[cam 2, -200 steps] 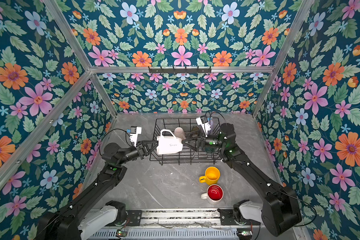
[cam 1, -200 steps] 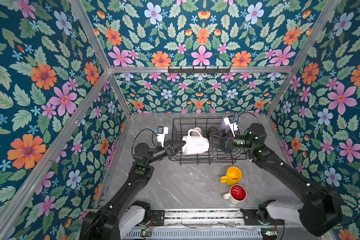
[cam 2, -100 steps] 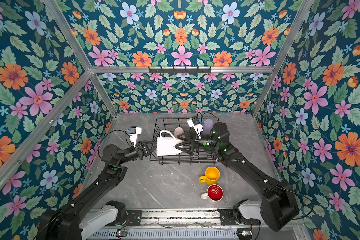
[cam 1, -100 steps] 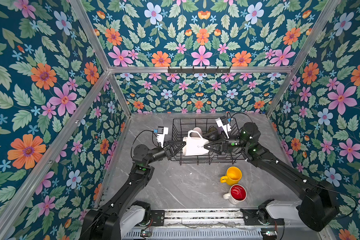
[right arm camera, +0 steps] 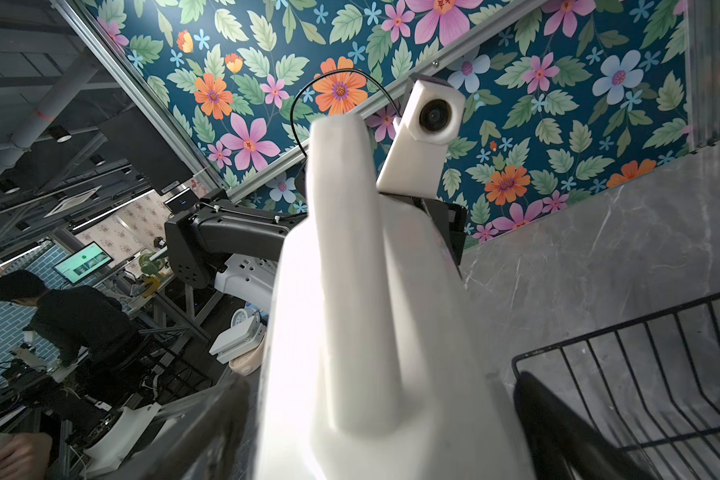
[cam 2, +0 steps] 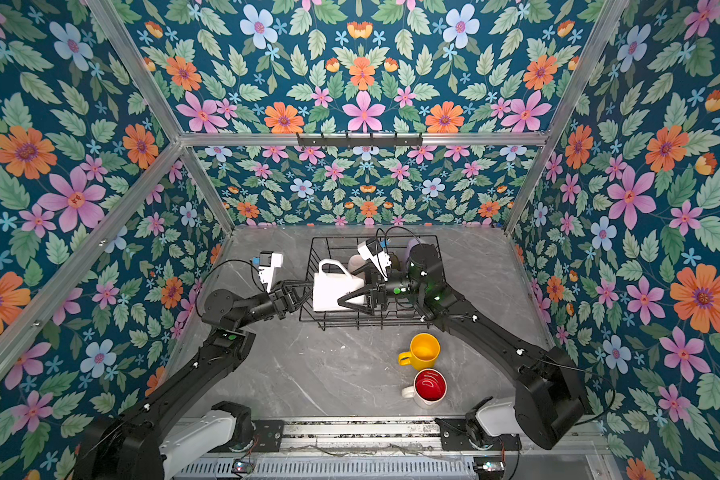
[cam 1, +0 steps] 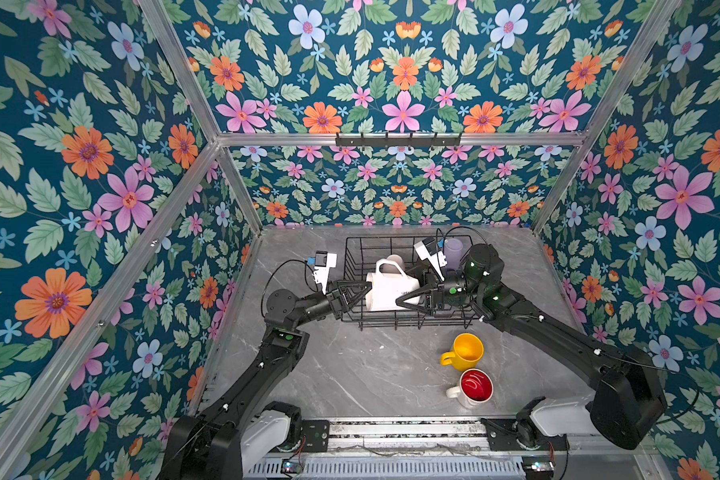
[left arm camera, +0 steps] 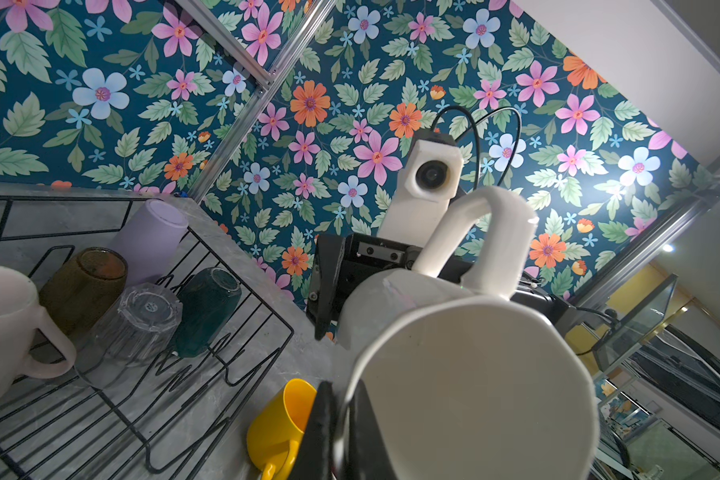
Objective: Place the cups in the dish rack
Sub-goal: 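Grasp the white mug handle side with the right gripper beside the left gripper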
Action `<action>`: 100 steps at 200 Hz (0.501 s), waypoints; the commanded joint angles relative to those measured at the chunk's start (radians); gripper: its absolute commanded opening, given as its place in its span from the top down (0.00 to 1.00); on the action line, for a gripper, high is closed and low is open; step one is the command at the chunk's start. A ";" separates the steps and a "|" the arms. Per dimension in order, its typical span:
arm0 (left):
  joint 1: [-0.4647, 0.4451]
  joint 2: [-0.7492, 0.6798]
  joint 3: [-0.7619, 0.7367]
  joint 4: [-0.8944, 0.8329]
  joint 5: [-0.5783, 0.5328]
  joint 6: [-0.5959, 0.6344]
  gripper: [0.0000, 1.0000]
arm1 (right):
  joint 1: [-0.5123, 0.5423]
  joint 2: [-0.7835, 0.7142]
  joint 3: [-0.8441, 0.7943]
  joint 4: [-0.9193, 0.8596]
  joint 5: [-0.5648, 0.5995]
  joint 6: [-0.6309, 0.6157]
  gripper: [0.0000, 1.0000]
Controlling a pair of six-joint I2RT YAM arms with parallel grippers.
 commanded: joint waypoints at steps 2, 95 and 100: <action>0.001 0.001 0.009 0.097 -0.004 -0.021 1.00 | 0.010 0.013 0.012 0.032 0.006 -0.006 0.02; 0.002 0.011 0.007 0.113 -0.004 -0.032 1.00 | 0.032 0.058 0.038 0.058 0.036 0.029 0.06; 0.001 0.012 0.007 0.113 -0.003 -0.032 1.00 | 0.033 0.060 0.040 0.057 0.039 0.030 0.06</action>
